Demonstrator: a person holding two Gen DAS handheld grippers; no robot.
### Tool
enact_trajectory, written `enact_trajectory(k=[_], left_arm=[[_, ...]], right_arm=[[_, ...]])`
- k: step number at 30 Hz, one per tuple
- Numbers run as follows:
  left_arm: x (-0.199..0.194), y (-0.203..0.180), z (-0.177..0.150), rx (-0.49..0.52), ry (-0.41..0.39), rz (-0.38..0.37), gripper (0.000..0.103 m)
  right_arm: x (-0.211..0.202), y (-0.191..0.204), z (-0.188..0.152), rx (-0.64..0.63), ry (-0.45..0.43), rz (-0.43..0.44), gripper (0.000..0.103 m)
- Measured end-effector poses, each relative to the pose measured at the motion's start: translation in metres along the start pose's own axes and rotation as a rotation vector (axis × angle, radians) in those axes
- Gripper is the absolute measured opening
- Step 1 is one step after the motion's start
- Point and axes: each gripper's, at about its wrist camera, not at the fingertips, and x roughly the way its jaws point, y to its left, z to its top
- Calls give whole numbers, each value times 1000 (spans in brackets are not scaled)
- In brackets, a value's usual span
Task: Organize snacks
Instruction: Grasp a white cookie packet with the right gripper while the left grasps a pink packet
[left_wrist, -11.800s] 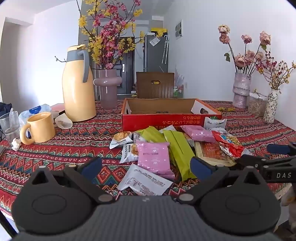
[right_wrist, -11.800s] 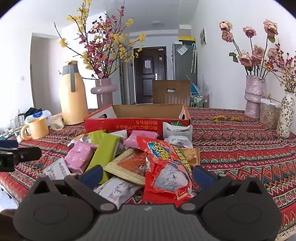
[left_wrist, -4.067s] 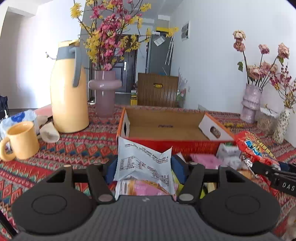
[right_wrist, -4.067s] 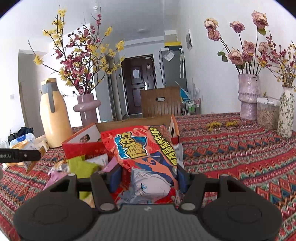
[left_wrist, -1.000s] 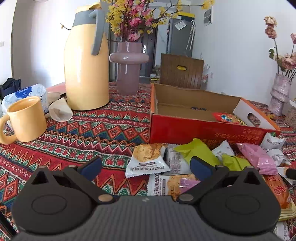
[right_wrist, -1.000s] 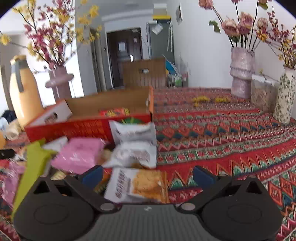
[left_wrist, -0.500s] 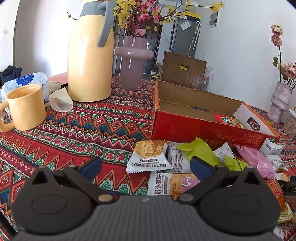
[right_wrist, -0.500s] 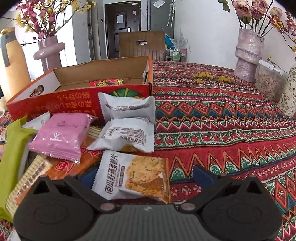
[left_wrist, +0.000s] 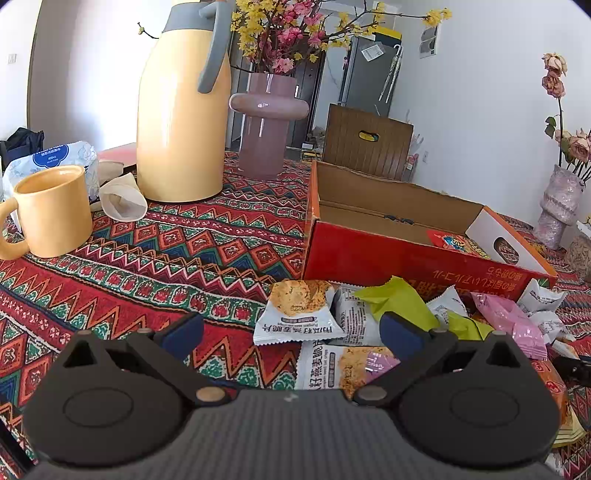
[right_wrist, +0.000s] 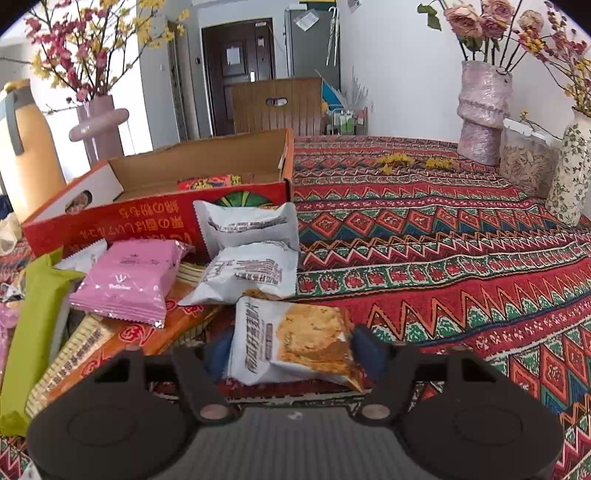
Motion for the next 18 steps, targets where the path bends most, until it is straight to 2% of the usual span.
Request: enact_trajectory(k=[1, 2, 4, 9, 18], left_arm=[[0, 0, 0, -1, 0, 1, 103], [0, 0, 0, -1, 0, 2, 103], [0, 0, 0, -2, -1, 3, 103], [0, 0, -1, -1, -4, 7, 103], [-1, 0, -1, 3, -4, 14, 103]], right_arm=[[-2, 0, -1, 1, -10, 3, 52], [-4, 0, -3, 4, -20, 8, 42], [-7, 1, -5, 5, -43, 7, 32], [-18, 1, -10, 21, -133, -18, 17], [-28, 3, -15, 16, -215, -11, 16]])
